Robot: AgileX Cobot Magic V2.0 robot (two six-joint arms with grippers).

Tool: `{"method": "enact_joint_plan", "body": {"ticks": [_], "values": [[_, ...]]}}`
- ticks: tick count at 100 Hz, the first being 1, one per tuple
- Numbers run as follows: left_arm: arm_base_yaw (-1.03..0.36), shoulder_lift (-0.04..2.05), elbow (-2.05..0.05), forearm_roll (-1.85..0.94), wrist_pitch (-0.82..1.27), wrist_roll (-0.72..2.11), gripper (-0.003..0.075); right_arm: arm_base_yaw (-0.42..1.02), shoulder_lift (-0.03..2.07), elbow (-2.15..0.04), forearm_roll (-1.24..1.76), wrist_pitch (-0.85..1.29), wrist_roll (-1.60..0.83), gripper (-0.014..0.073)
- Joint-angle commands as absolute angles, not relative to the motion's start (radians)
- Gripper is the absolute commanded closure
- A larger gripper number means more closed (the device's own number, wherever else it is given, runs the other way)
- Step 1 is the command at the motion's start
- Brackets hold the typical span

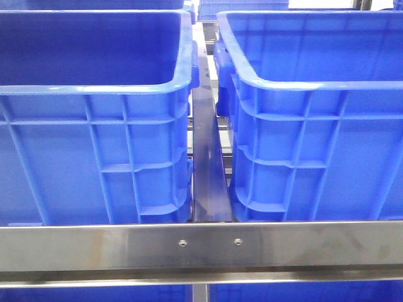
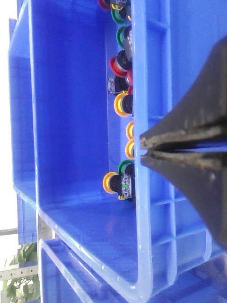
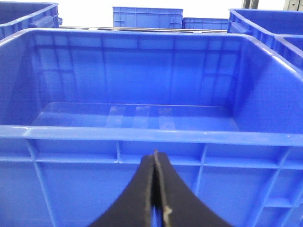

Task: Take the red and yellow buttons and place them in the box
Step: 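Lower the left gripper into the button bin toward a yellow button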

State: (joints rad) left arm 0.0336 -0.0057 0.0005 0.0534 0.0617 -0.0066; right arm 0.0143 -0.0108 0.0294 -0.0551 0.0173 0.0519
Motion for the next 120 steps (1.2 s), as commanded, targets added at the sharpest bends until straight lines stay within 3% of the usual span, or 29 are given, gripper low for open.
{"method": "enact_joint_plan", "body": {"ticks": [1, 36, 70, 87, 97, 112, 120], "values": [[0.035, -0.037, 0.052, 0.052, -0.025, -0.009, 0.0740, 0.011, -0.034, 0.012, -0.055, -0.065, 0.046, 0.0658], [0.035, -0.037, -0.014, 0.052, -0.007, -0.009, 0.0740, 0.011, -0.034, 0.012, -0.055, -0.065, 0.046, 0.0658], [0.035, 0.079, -0.285, 0.054, 0.374, -0.009, 0.0740, 0.011, -0.034, 0.012, -0.055, -0.065, 0.046, 0.0658], [0.035, 0.214, -0.400, 0.054, 0.446, 0.000, 0.0726, 0.011, -0.034, 0.012, -0.055, -0.065, 0.046, 0.0658], [0.035, 0.304, -0.472, 0.042, 0.447, 0.000, 0.0612, 0.011, -0.034, 0.012, -0.055, -0.065, 0.046, 0.0658], [0.032, 0.449, -0.562, 0.042, 0.420, 0.000, 0.0313, 0.011, -0.034, 0.012, -0.055, -0.065, 0.046, 0.0658], [0.032, 0.525, -0.609, 0.031, 0.404, 0.000, 0.0238, 0.011, -0.034, 0.012, -0.055, -0.065, 0.046, 0.0658]]}}
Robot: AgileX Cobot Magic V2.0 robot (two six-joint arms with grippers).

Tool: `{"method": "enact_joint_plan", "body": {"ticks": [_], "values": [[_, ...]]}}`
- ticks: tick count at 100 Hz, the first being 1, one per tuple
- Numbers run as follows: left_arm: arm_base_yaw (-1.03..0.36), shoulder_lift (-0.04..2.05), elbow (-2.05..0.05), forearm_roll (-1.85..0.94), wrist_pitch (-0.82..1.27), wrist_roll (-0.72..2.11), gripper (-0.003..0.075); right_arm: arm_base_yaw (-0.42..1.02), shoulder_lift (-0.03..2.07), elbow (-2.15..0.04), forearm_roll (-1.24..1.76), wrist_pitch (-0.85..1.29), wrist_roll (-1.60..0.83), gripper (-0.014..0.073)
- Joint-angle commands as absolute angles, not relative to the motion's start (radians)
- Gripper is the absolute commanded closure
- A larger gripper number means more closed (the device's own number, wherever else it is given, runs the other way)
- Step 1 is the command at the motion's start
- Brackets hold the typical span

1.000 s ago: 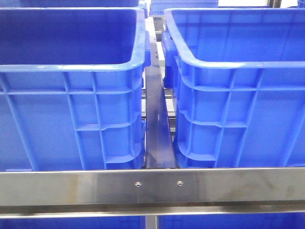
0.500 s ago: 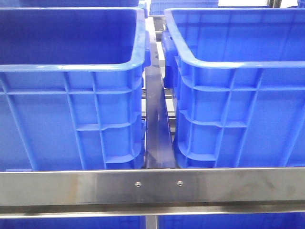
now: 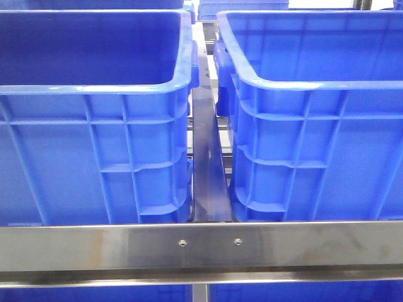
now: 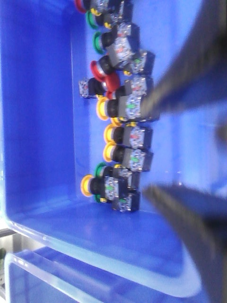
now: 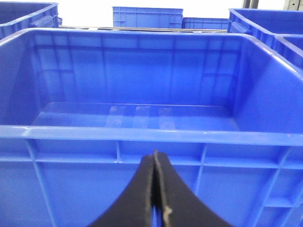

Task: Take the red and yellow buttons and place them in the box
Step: 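Lower the left gripper into the button bin toward a yellow button, then grasp the yellow-capped button with the left gripper and lift it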

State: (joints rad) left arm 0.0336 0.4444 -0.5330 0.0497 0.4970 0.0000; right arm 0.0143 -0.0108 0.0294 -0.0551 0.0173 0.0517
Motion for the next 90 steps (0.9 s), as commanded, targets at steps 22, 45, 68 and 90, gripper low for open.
{"method": "enact_joint_plan", "body": {"ticks": [22, 45, 68, 90], "values": [[0.032, 0.762, -0.756, -0.044, 0.414, 0.014, 0.0239, 0.011, -0.034, 0.012, -0.055, -0.065, 0.046, 0.0658], [0.031, 1.017, -0.921, -0.090, 0.530, 0.024, 0.0239, 0.011, -0.034, 0.012, -0.055, -0.065, 0.046, 0.0658], [0.031, 1.235, -1.033, -0.152, 0.629, 0.024, 0.0239, 0.011, -0.034, 0.012, -0.055, -0.065, 0.046, 0.0658], [0.019, 1.401, -1.121, -0.189, 0.700, 0.026, 0.0239, 0.011, -0.034, 0.012, -0.055, -0.065, 0.046, 0.0658]]}}
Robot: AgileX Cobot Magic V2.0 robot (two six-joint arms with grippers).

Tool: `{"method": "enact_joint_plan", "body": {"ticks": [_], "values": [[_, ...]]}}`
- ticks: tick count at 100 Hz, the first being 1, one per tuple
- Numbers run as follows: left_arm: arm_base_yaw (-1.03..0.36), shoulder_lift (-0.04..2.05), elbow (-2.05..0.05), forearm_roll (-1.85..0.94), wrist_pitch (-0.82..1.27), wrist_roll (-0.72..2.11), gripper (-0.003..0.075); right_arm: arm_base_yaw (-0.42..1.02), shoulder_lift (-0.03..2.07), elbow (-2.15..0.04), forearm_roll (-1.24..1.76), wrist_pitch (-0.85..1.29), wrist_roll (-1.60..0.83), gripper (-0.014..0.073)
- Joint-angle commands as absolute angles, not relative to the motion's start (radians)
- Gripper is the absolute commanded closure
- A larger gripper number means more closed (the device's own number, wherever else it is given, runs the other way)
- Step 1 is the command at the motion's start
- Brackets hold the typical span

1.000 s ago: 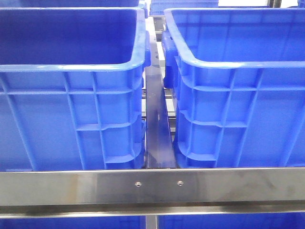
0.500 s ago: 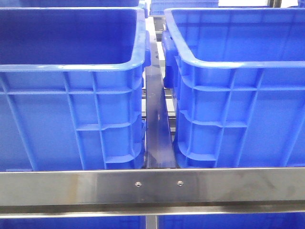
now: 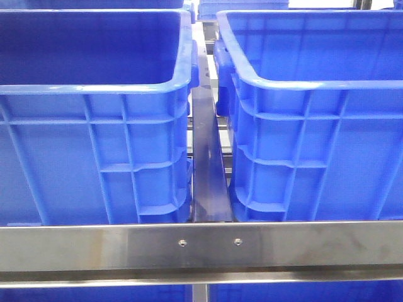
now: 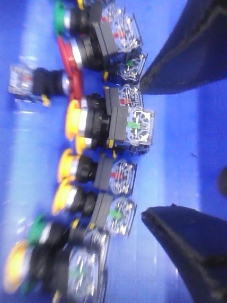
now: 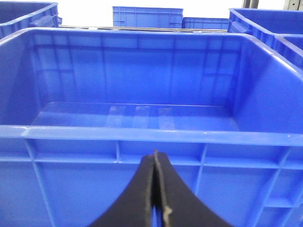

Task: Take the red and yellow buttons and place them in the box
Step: 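Grasp the yellow-capped button with the left gripper and lift it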

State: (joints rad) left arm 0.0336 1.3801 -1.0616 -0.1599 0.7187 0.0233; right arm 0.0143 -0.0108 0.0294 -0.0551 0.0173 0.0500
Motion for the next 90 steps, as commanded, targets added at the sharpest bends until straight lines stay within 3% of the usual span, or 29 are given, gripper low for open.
{"method": "enact_joint_plan", "body": {"ticks": [1, 29, 80, 90], "values": [[0.016, 1.405, -1.126, -0.189, 0.700, 0.029, 0.0239, 0.011, -0.034, 0.012, -0.055, -0.065, 0.046, 0.0658], [-0.056, 1.556, -1.198, -0.185, 0.714, 0.047, 0.0239, 0.011, -0.034, 0.012, -0.055, -0.065, 0.046, 0.0658], [-0.057, 1.679, -1.217, -0.179, 0.706, 0.047, 0.0240, 0.011, -0.034, 0.012, -0.055, -0.065, 0.046, 0.0658], [-0.057, 1.679, -1.217, -0.173, 0.702, 0.047, 0.0289, 0.011, -0.034, 0.012, -0.055, -0.065, 0.046, 0.0658]]}}
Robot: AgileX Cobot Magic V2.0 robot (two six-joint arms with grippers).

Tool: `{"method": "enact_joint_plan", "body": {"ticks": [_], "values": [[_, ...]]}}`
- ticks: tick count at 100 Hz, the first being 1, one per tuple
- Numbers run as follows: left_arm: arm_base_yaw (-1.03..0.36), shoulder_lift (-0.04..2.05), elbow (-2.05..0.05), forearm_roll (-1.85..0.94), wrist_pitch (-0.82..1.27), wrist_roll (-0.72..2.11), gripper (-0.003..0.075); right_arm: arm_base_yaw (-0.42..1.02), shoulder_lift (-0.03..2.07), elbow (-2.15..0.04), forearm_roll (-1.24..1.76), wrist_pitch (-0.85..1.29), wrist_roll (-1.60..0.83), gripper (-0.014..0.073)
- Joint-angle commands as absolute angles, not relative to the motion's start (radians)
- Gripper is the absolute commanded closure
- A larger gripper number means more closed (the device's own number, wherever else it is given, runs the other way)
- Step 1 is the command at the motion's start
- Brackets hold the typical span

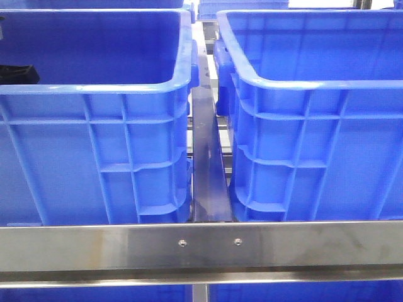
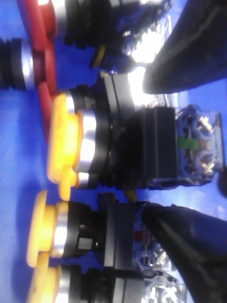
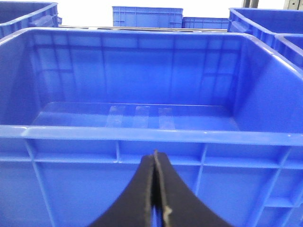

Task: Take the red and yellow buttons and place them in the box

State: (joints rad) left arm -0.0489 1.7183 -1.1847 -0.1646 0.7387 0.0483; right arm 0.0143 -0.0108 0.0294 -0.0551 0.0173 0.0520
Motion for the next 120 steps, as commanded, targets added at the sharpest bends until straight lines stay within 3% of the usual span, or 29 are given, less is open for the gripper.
{"method": "enact_joint_plan", "body": {"ticks": [1, 19, 29, 76, 99, 120], "values": [[-0.057, 1.679, -1.217, -0.173, 0.702, 0.047, 0.0304, 0.011, -0.034, 0.012, -0.055, -0.065, 0.046, 0.0658], [-0.057, 1.677, -1.217, -0.173, 0.686, 0.047, 0.0563, 0.011, -0.034, 0.012, -0.055, -0.065, 0.046, 0.0658], [-0.057, 1.671, -1.217, -0.173, 0.679, 0.047, 0.0629, 0.011, -0.034, 0.012, -0.055, -0.065, 0.046, 0.0658], [-0.070, 1.448, -1.214, -0.219, 0.752, 0.287, 0.0631, 0.011, -0.034, 0.012, -0.055, -0.065, 0.046, 0.0658], [-0.187, 1.347, -1.214, -0.436, 0.811, 0.628, 0.0636, 0.011, -0.034, 0.012, -0.055, -0.065, 0.046, 0.0658], [-0.335, 1.329, -1.214, -0.492, 0.826, 0.706, 0.0636, 0.011, -0.034, 0.012, -0.058, -0.057, 0.044, 0.0658]]}}
